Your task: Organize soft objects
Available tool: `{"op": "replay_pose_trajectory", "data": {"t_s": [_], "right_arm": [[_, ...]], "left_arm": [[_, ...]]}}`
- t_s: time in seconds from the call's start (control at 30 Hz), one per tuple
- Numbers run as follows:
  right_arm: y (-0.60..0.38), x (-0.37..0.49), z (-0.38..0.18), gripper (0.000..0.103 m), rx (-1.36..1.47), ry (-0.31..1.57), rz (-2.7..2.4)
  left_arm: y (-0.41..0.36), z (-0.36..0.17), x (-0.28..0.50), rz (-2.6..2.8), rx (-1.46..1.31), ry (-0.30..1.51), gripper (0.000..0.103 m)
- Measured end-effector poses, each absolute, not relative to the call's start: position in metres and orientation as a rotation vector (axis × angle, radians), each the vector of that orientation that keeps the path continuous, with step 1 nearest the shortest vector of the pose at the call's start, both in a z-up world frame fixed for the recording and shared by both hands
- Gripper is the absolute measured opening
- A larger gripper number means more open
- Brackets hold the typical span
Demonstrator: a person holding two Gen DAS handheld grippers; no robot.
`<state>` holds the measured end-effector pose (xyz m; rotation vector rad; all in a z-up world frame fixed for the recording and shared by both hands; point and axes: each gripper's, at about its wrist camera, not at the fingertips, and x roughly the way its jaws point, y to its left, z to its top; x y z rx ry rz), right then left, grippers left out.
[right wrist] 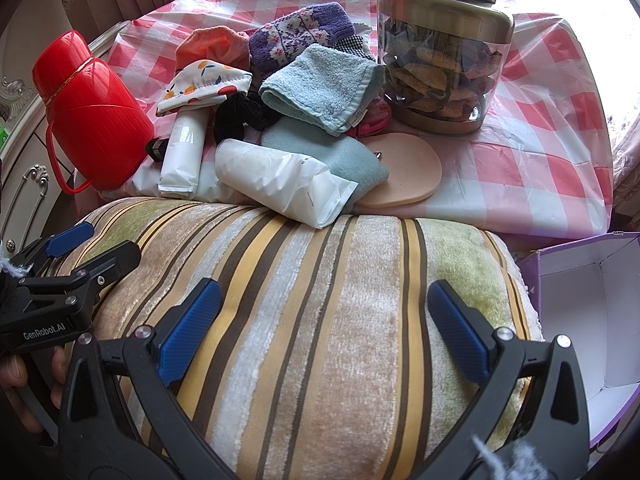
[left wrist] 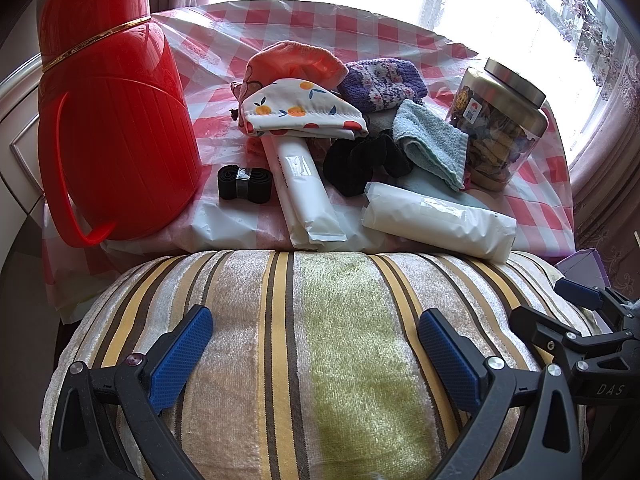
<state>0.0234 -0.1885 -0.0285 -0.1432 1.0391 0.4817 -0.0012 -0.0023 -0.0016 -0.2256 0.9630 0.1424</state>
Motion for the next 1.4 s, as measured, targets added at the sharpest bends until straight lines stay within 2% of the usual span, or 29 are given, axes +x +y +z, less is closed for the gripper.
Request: {"op": "replay_pose_trajectory", "data": {"t_s": [0.53,0.7,0.87,1.27,1.37,1.4], "right_arm": [[-0.191,0.033,-0.026,0.103,-0.152,1.107,0.558],[-0.189,0.041,-0.023,0.103,-0.179,1.128,0.618],[-0.183,0.053,-0.02,0.103,-0.189,1.152,0.694],[-0.13,0.083,-0.012,0.102,-0.588,1.018,0.824],[-0.116,0.09,-0.025,0.092,-0.619,1.025,0.852],[-0.111,0.092,-0.03,0.083,-0.634,1.032,0.853]], "left_arm": [[0.019,0.008,0.017,0.133,-0.336,0.955,0.101],[0.029,0.003,0.044,0.138,-0.375,0.99,0.09],[0.039,-0.004,0.067,0.147,-0.396,1.02,0.089],[0.055,-0.034,0.11,0.13,-0.468,1.114,0.065],[0.059,-0.039,0.112,0.114,-0.49,1.119,0.056],[0.06,-0.041,0.113,0.108,-0.496,1.12,0.05]]}}
